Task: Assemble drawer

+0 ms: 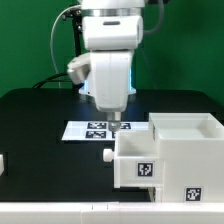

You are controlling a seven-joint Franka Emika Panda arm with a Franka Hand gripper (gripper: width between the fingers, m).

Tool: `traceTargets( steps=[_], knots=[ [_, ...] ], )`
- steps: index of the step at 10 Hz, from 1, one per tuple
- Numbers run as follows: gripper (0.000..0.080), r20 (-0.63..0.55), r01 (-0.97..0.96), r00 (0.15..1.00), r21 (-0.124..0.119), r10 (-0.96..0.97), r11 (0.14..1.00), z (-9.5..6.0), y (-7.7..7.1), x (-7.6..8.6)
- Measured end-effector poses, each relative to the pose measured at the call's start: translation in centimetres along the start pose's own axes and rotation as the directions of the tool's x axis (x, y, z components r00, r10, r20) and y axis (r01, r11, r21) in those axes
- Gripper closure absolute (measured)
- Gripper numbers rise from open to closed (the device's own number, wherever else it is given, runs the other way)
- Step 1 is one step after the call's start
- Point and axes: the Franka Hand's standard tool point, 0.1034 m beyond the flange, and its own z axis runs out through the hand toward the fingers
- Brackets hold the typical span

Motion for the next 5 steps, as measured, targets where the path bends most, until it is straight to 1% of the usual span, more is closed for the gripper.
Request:
traceTargets(
  steps=[1, 2, 3, 4, 5],
  knots=[
    [0.0164, -0.003, 0.023, 1.0, 0.008, -0.023, 1.0, 0.6, 0.1, -1.5],
    [0.0152, -0.01, 0.025, 1.0, 0.02, -0.025, 0.999, 1.8, 0.3, -2.6],
    [0.0152, -0.019, 0.019, 1.0, 0.025, -0.019, 1.0, 2.7, 0.3, -2.7],
    [0.015, -0.026, 0.014, 1.0, 0.03, -0.013, 0.999, 3.6, 0.0, -2.3],
    [0.015, -0.029, 0.009, 1.0, 0.037, -0.008, 0.999, 3.9, -0.3, -1.7]
  ],
)
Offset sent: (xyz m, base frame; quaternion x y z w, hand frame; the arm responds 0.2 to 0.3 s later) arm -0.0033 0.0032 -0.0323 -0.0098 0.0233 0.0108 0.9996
